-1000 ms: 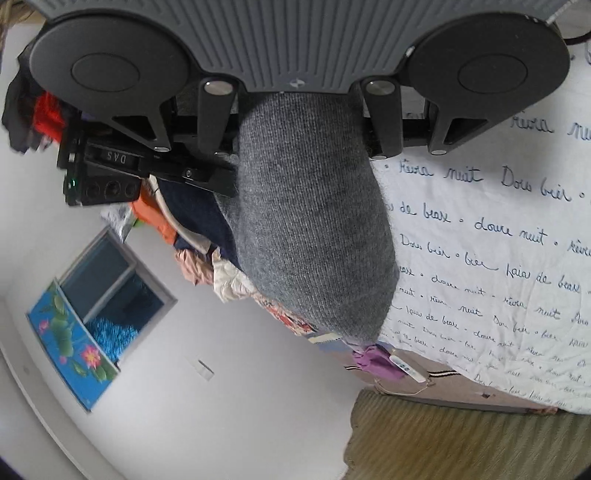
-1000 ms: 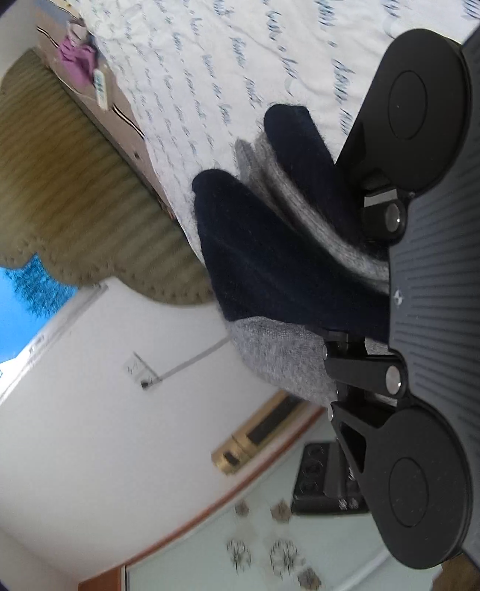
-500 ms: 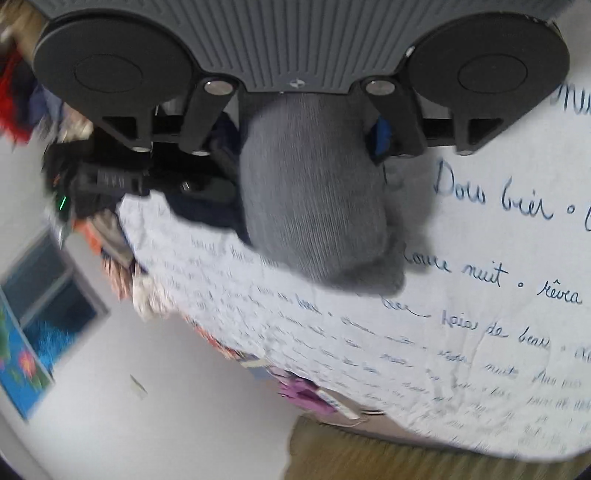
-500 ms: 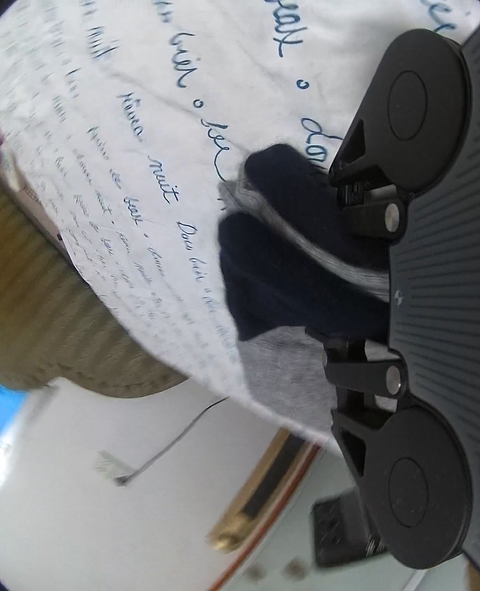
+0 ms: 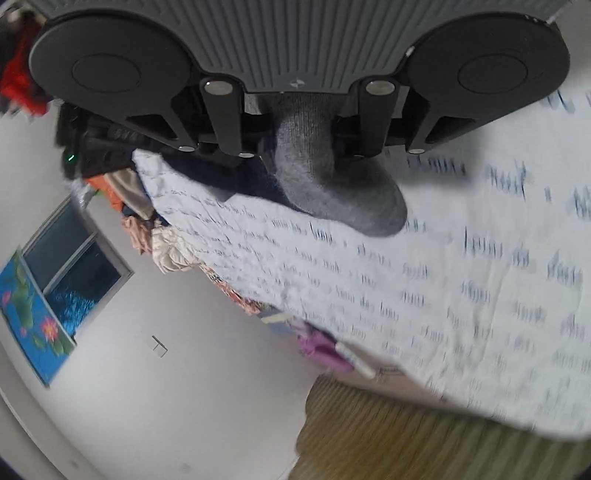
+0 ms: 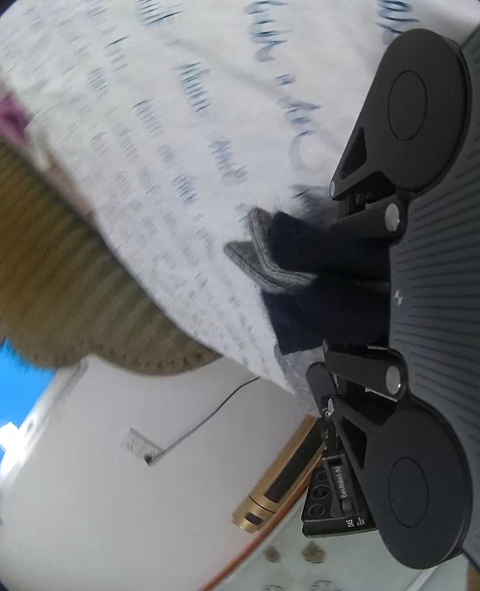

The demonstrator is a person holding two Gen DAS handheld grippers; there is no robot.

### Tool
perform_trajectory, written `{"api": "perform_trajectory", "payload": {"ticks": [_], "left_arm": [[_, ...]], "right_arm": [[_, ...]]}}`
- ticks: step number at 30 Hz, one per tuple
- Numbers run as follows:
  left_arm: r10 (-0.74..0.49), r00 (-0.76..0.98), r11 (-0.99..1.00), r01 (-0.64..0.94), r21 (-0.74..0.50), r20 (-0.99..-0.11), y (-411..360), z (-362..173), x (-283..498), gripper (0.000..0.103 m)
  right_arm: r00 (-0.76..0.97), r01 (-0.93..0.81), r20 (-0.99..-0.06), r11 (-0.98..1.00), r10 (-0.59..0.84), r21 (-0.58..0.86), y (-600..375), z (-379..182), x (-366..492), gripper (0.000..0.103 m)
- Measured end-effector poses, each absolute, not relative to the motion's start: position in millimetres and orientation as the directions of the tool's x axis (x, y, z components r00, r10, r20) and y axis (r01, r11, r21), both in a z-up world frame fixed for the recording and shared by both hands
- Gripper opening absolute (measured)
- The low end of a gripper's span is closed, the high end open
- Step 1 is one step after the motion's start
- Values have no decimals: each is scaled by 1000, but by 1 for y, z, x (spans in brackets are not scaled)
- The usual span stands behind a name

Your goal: Fold small clothes

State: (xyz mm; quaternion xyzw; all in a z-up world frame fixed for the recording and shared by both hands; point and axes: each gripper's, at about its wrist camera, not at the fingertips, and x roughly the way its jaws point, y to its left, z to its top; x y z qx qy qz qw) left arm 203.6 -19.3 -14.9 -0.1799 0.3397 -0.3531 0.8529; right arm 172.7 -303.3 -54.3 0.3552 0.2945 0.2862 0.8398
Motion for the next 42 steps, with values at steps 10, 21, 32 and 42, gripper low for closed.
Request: {"api": "perform_trajectory", "payload": {"ticks": [10, 21, 32, 42], "left_arm": [[-602, 611, 794, 527, -303, -514, -57, -8, 267, 16], [-327, 724, 936, 336, -104, -607, -71, -21, 295, 35], [-190, 786, 952, 293, 84, -588, -81, 2, 214, 92], [-148, 763, 970, 236, 58, -629, -79, 10, 152, 91]], "right_arm": [[716, -231, -369, 699, 593, 677, -310, -47, 236, 18], [788, 41, -526, 826, 318, 562, -329, -59, 260, 62], [762, -210, -603, 971, 235, 113, -238, -28, 164, 81], [801, 11, -591, 983, 99, 181, -259, -33, 114, 82]]}}
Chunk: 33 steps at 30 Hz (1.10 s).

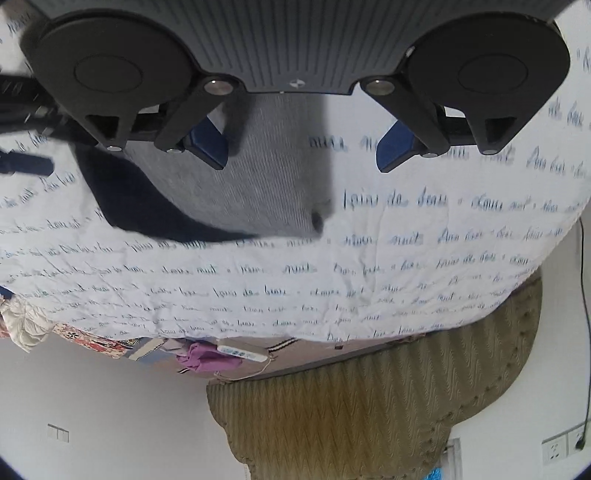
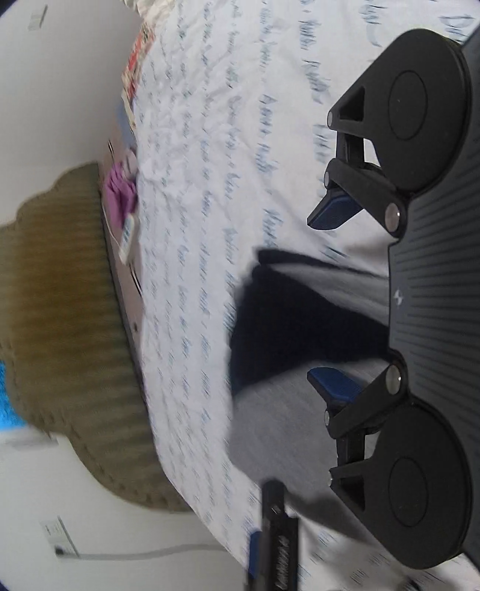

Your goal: Fold small clothes

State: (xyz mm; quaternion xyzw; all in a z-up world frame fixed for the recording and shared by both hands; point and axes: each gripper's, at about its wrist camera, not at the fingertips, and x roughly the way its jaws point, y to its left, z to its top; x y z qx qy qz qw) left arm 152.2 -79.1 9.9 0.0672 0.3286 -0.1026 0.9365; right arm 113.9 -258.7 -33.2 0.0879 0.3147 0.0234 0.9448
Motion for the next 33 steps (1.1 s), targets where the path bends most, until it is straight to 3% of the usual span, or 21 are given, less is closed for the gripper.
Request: {"api": "perform_trajectory", "payload": {"ticks": [6, 22, 33], "left_arm": [[-159, 724, 974, 225, 11, -671, -71, -8, 120, 92], [-149, 711, 983, 183, -23, -687, -50, -19, 77, 94], [-142, 732, 984, 176, -17, -666, -44, -33, 26, 102]], "right_arm": [[746, 50, -661, 984, 79, 174, -244, -55, 102, 87], [767, 126, -640, 968, 44, 217, -241, -39, 49, 90], [771, 76, -634, 980, 60, 185, -206, -41, 6, 93]]}}
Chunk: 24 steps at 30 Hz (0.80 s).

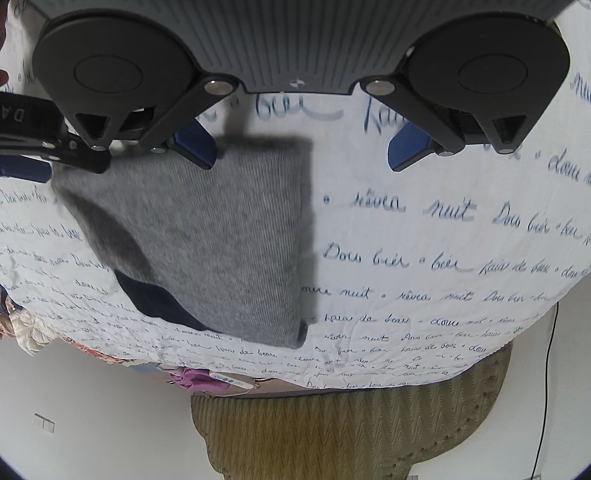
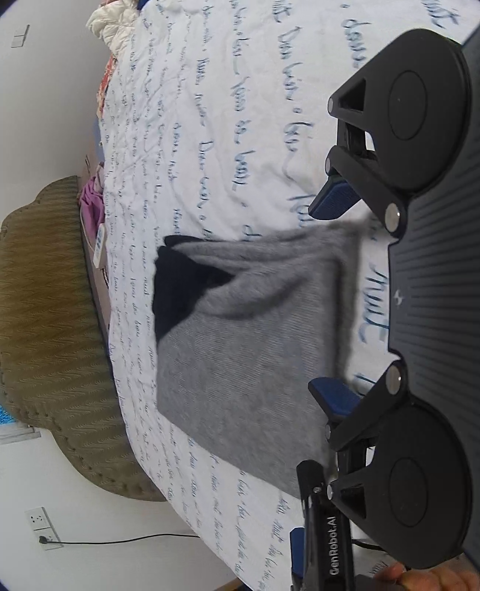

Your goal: Fold small clothes

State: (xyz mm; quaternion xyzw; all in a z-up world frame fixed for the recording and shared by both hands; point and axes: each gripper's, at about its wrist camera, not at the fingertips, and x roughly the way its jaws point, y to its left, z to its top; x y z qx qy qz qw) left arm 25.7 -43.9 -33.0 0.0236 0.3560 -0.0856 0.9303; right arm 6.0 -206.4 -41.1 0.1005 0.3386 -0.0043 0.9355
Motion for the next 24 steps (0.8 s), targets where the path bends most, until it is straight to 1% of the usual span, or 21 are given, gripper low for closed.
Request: {"api": "perform_trajectory", "payload": {"ticks": [4, 12, 14, 15, 16, 20, 24], "left_arm": [[-125, 730, 984, 180, 12, -672, -45, -41, 12, 102], [-139, 743, 983, 184, 1, -654, -41, -48, 4, 103], [-131, 749, 983, 185, 15, -649, -43, -51, 3, 103], [-126, 754, 983, 185, 24, -645, -44, -53, 2, 103], [-123, 759, 982, 185, 31, -639, -45, -54, 1, 103], [-119, 772, 982, 185, 42, -625, -46, -57, -2, 103], [-128, 774, 983, 182, 24, -620, -43, -58, -1, 103]], "right_arm": [[766, 78, -640, 979, 62, 188, -200, -46, -4, 93], [760, 86, -648, 984, 37, 157, -192, -55, -14, 93], [757, 97, -653, 984, 24, 149, -192, -59, -15, 97], [757, 101, -653, 985, 16, 142, -191, -61, -15, 101], [758, 103, -653, 986, 6, 130, -190, -63, -15, 103], [760, 101, -649, 992, -29, 75, -184, -67, -16, 103], [768, 105, -640, 992, -37, 68, -182, -69, -18, 103]]}}
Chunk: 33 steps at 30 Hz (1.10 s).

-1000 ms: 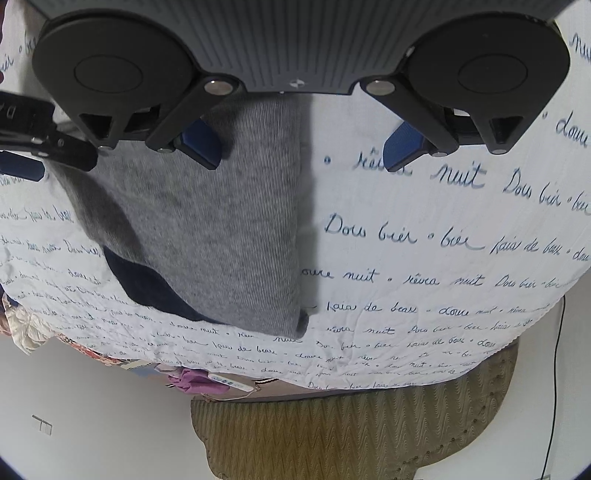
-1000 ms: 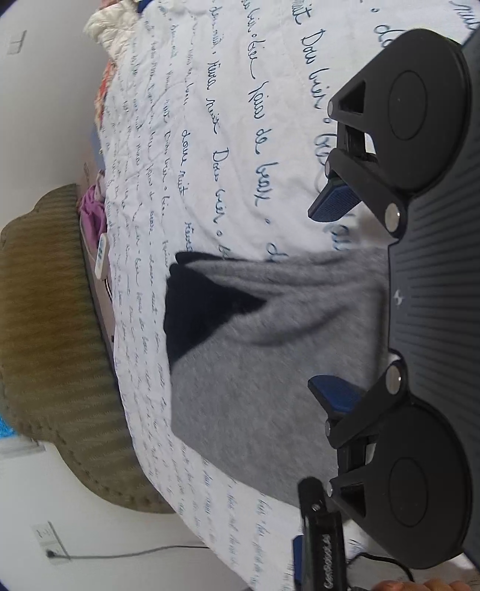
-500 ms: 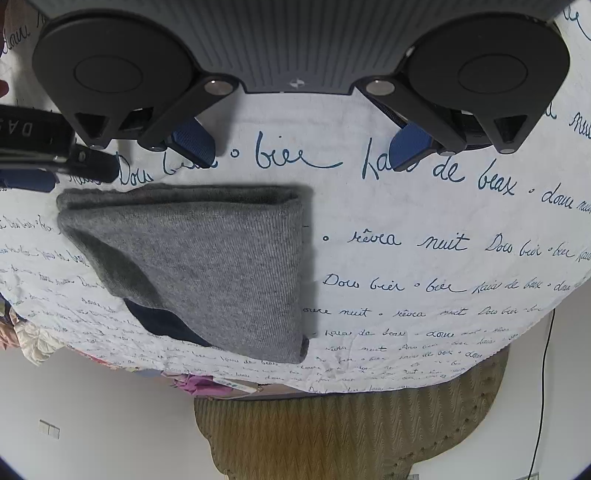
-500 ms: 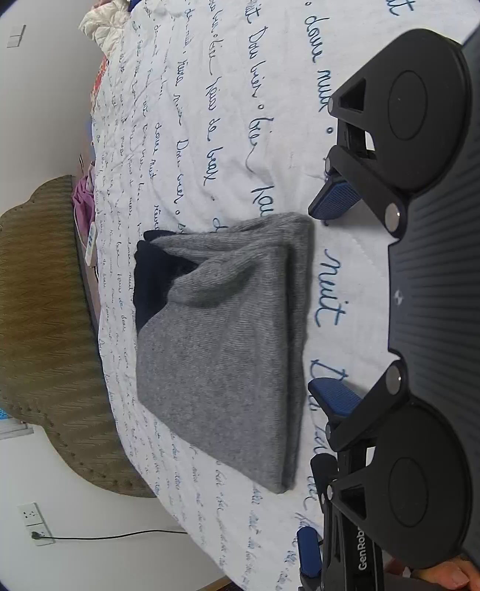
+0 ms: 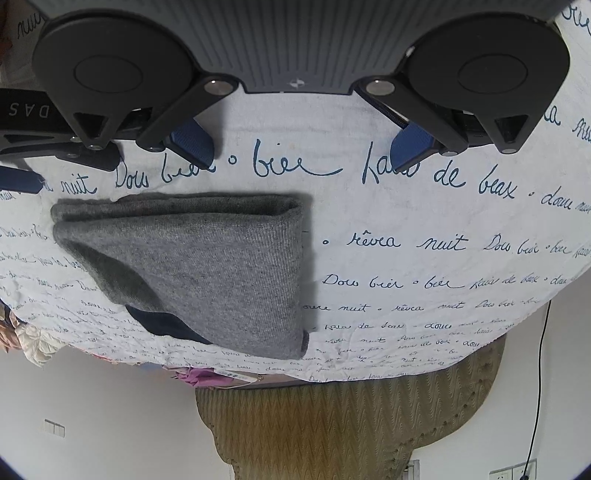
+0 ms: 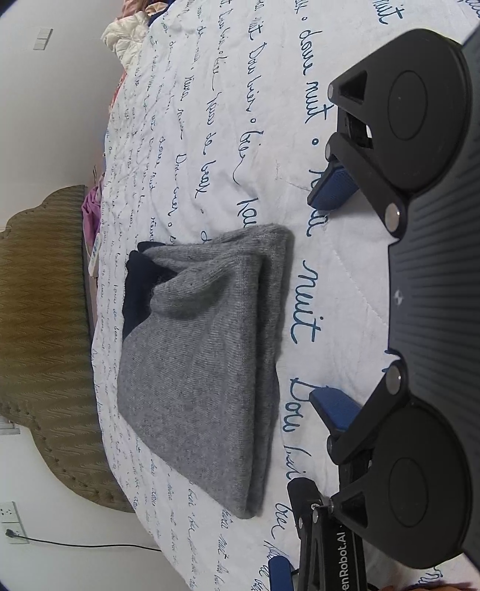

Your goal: Fold small clothes

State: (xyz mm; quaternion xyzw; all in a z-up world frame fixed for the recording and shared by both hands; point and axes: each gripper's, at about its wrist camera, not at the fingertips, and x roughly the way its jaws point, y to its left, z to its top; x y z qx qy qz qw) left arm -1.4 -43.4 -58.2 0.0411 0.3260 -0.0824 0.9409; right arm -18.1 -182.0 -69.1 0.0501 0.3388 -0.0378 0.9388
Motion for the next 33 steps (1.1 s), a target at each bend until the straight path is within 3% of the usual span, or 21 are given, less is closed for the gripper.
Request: {"api": "perform_trajectory", "payload": {"ticks": [33], "left_arm": [[-126, 775, 981, 189, 37, -620, -42, -62, -2, 103]], "right_arm": [[775, 99, -631, 993, -32, 70, -182, -74, -21, 103]]}}
